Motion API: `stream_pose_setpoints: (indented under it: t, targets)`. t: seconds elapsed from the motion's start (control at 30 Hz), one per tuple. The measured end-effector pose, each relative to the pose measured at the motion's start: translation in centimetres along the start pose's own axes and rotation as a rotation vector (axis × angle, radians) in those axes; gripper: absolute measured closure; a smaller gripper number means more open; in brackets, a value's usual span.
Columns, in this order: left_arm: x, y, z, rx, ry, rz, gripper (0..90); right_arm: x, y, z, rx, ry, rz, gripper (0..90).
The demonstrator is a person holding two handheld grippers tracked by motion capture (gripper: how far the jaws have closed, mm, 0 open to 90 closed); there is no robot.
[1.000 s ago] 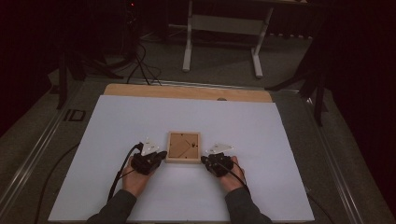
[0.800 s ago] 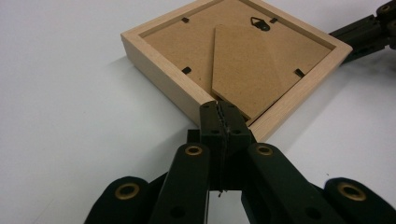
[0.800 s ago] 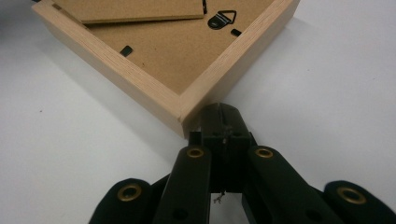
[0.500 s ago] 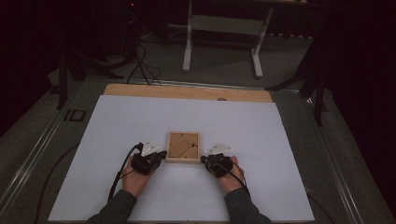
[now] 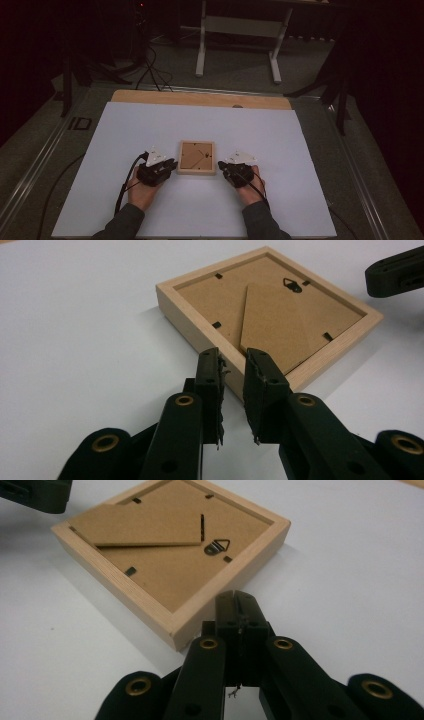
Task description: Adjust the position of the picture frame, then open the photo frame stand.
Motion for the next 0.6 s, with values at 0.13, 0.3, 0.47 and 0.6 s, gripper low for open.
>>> stream_pose_setpoints:
  t: [0.13,0.3,0.47,0.6]
  targets:
    - [-0.3,0.0,-0.4,0.004,-0.022,-0.007,73.9,-0.2,0.2,-0.2,-0.008,-0.013,-0.003,89.9]
    - [-0.7,0.0,-0.7,0.005,-0.05,-0.01,65.5,-0.4,1.0,-0.1,-0.042,-0.021,-0.006,89.9]
    - [-1.1,-0.1,-0.9,0.01,-0.065,-0.011,61.6,-0.2,1.5,0.2,-0.059,-0.018,-0.01,89.9]
    - [-1.2,-0.3,-1.0,0.017,-0.067,-0.005,59.5,-0.2,1.7,0.2,-0.068,-0.017,-0.009,89.8]
Point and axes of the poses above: each handheld gripper's, and its own axes: z roughly forward along the jaws, x roughly out of its underside, y roughly to its left, the point moved 9 cm from there along z, roughly forward along the jaws, and after that the axes turned 14 degrees about z, right-handed, at the moved point
